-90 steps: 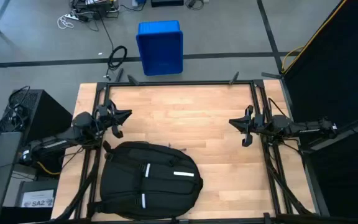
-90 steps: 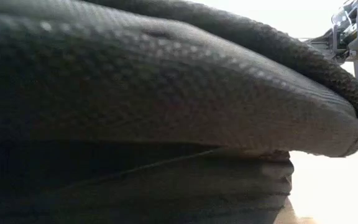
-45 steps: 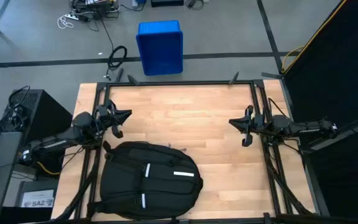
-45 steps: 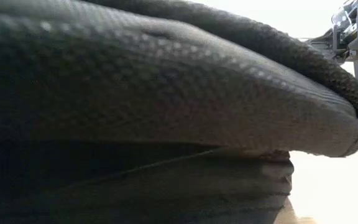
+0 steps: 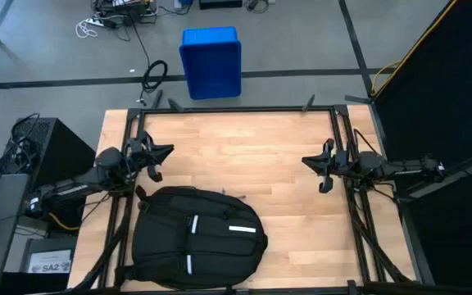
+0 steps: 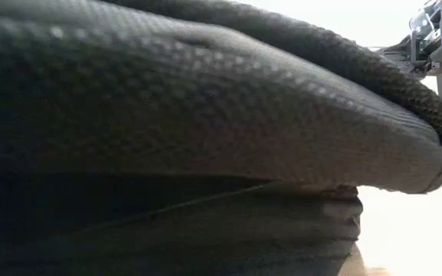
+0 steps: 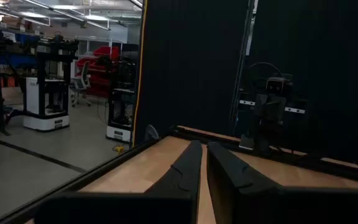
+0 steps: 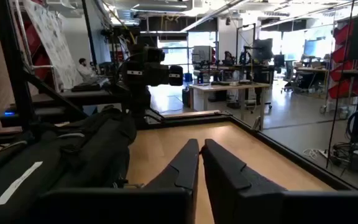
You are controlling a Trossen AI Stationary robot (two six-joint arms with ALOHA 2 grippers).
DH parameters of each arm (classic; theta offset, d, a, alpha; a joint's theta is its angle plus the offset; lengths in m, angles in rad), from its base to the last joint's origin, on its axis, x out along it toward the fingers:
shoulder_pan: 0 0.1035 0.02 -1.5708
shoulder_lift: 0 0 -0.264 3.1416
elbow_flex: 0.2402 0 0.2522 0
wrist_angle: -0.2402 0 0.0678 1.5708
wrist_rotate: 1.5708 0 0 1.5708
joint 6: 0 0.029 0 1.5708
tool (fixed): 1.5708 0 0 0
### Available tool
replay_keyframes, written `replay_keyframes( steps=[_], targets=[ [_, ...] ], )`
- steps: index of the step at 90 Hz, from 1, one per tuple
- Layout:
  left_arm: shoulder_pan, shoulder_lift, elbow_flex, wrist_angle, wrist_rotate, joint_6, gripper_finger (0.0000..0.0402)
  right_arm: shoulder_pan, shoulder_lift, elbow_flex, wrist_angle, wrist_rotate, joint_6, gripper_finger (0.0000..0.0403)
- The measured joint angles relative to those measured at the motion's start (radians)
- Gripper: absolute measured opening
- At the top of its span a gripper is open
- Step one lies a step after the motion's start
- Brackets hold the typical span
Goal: Unpack backpack
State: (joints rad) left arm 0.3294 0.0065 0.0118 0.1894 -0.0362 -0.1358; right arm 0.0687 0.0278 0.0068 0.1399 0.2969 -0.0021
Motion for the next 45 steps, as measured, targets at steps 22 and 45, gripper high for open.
replay_keyframes(
  steps=[22, 45],
  targets=[
    [0.0, 0.0, 0.0, 0.0, 0.0, 0.0, 0.0, 0.0, 0.0, 0.0, 0.0, 0.0, 0.0, 0.0007],
    [0.0, 0.0, 0.0, 0.0, 0.0, 0.0, 0.0, 0.0, 0.0, 0.0, 0.0, 0.0, 0.0, 0.0002]
  ],
)
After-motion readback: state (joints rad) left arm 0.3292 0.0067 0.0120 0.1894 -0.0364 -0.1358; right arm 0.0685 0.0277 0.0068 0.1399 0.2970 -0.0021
